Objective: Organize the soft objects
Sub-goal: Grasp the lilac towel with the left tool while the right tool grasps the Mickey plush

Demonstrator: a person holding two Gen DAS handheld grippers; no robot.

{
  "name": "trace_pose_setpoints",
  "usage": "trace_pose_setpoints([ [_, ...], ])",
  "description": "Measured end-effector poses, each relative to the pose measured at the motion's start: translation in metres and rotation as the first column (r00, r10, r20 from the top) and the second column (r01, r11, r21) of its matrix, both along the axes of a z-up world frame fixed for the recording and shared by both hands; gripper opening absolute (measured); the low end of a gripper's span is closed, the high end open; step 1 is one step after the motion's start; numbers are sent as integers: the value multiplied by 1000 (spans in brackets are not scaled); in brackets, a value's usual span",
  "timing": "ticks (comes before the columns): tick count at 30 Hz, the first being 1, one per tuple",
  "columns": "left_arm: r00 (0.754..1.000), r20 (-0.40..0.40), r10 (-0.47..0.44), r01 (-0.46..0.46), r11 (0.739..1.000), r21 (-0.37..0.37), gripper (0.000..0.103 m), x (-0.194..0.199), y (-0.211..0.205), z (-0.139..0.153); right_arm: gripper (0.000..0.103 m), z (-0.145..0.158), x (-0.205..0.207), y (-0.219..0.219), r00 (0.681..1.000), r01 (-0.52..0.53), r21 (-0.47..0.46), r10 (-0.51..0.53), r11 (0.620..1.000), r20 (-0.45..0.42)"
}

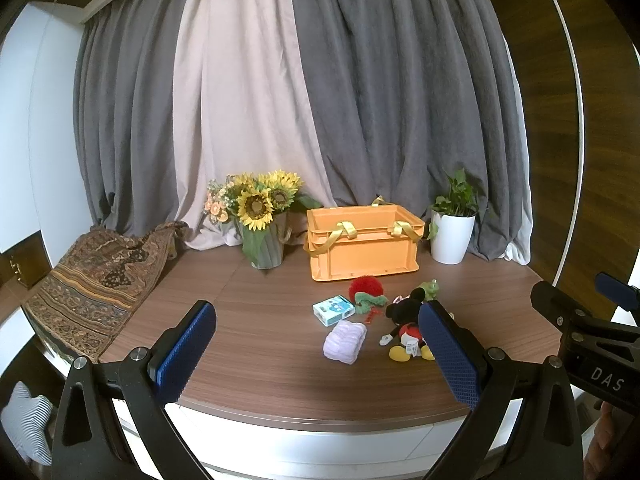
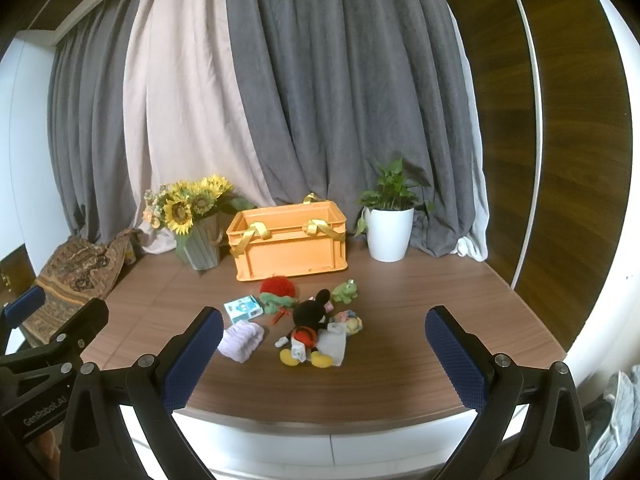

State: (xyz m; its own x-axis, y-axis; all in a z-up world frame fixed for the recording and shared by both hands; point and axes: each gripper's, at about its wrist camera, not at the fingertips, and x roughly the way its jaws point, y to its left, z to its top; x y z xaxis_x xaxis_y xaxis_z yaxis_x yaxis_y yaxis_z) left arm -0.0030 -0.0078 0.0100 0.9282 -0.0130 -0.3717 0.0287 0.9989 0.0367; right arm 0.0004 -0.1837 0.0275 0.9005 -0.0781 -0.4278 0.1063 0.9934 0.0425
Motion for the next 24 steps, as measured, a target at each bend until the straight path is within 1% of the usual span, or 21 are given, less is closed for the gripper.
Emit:
trace_pose_setpoints([
  [7,999,-31,-16,16,1000,6,103,13,-1,-12,102,-7,9,0,1000,-2,5,2,1000,-21],
  [12,995,-85,-44,44,999,4,103,35,3,-28,102,-21,25,3,998,11,8,-11,1000,-57],
  [17,987,-140,-77,79,997,7,103,63,6,-48,102,-40,48,7,994,21,13,-20,1000,-112],
  [22,975,-200,-99,106,994,26,103,98,10,-73,102,-59,75,14,989,43,-13,-45,999,-144],
  [24,966,-231,-117,125,992,20,103,115,13,-85,101,-67,87,18,986,49,-20,-52,999,-159],
])
